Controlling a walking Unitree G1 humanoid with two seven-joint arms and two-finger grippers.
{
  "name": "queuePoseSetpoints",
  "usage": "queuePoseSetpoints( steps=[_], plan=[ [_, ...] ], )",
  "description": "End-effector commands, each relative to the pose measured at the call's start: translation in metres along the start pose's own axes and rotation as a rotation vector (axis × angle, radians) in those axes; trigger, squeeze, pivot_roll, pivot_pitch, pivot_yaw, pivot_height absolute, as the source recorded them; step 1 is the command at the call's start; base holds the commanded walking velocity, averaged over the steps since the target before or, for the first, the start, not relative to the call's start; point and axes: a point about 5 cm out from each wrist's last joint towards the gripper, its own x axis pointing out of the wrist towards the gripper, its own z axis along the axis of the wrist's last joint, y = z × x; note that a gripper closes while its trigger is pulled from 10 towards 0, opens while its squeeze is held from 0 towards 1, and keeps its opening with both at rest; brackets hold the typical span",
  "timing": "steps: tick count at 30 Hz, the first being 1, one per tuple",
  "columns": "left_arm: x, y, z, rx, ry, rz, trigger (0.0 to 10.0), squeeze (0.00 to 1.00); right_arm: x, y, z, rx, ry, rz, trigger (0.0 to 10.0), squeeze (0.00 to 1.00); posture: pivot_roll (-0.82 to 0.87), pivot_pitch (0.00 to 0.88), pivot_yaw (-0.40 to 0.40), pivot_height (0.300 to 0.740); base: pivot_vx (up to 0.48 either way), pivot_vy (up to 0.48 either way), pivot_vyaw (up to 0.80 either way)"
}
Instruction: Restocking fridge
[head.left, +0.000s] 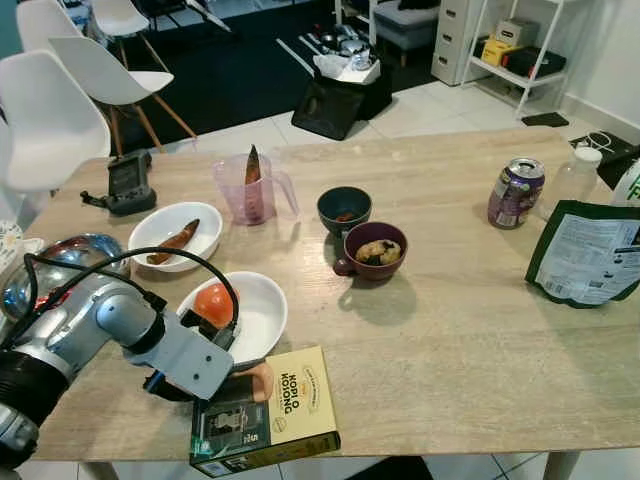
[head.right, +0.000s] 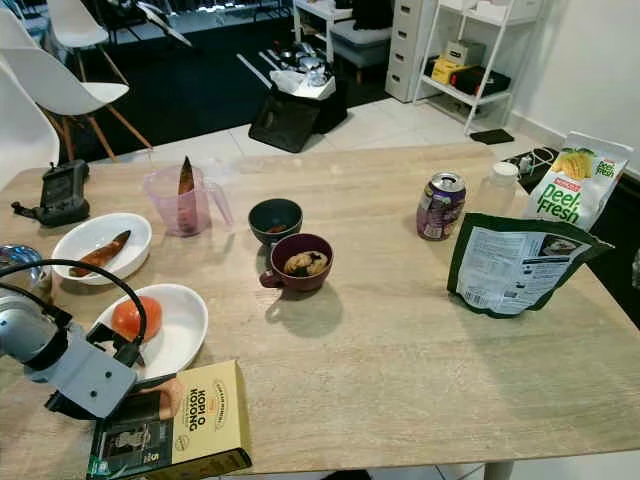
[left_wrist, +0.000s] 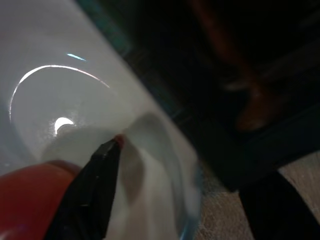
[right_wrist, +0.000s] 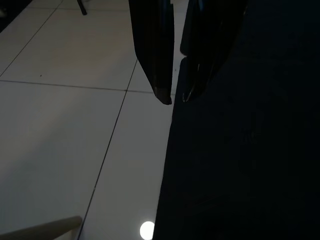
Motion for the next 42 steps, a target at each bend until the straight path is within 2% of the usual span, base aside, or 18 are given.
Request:
queuePoseSetpoints(
  steps=[1,14,23,28,30,33,34,38,42],
  plan=[
    [0.017,-0.002,0.003,0.004,-0.022,-0.028,0.0,0.0,0.0,0.002,-0.002,-0.005,0.009,0.002,10.0,0.0,0.0,0.038,0.038,0.74,0.0,0.0,0.0],
    [0.014,0.0,-0.003,0.012,-0.005,-0.023,0.0,0.0,0.0,0.002,-0.001,0.0,0.005,0.001,10.0,0.0,0.0,0.038,0.04,0.74,0.0,0.0,0.0],
    [0.0,-0.004,-0.014,-0.031,0.044,-0.039,0.0,0.0,0.0,0.002,0.001,0.004,0.0,0.002,10.0,0.0,0.01,0.027,0.043,0.74,0.0,0.0,0.0],
    [-0.022,-0.004,-0.025,-0.063,0.13,-0.006,0.0,0.0,0.001,0.002,0.003,0.005,-0.005,0.003,10.0,0.0,0.02,0.019,0.042,0.74,0.0,0.0,0.0],
    [-0.026,-0.004,-0.026,-0.07,0.145,-0.001,0.0,0.0,0.001,0.002,0.003,0.005,-0.007,0.004,10.0,0.0,0.03,0.015,0.041,0.74,0.0,0.0,0.0],
    [-0.045,-0.006,-0.03,-0.096,0.206,0.015,0.0,0.0,0.001,0.003,0.005,0.004,-0.012,0.006,10.0,0.0,0.04,0.008,0.04,0.74,0.0,0.0,0.0],
    [-0.045,-0.006,-0.03,-0.096,0.206,0.015,0.0,0.0,0.001,0.003,0.005,0.004,-0.012,0.006,10.0,0.0,0.04,0.008,0.04,0.74,0.0,0.0,0.0],
    [-0.07,-0.009,-0.035,-0.151,0.275,0.065,0.0,0.0,0.001,0.003,0.007,0.0,-0.018,0.007,10.0,0.0,0.05,0.0,0.039,0.74,0.0,0.0,0.0],
    [-0.078,-0.009,-0.034,-0.18,0.29,0.112,0.0,0.0,0.001,0.003,0.008,-0.001,-0.021,0.009,10.0,0.0,0.05,0.0,0.039,0.74,0.0,0.0,0.0]
  ],
)
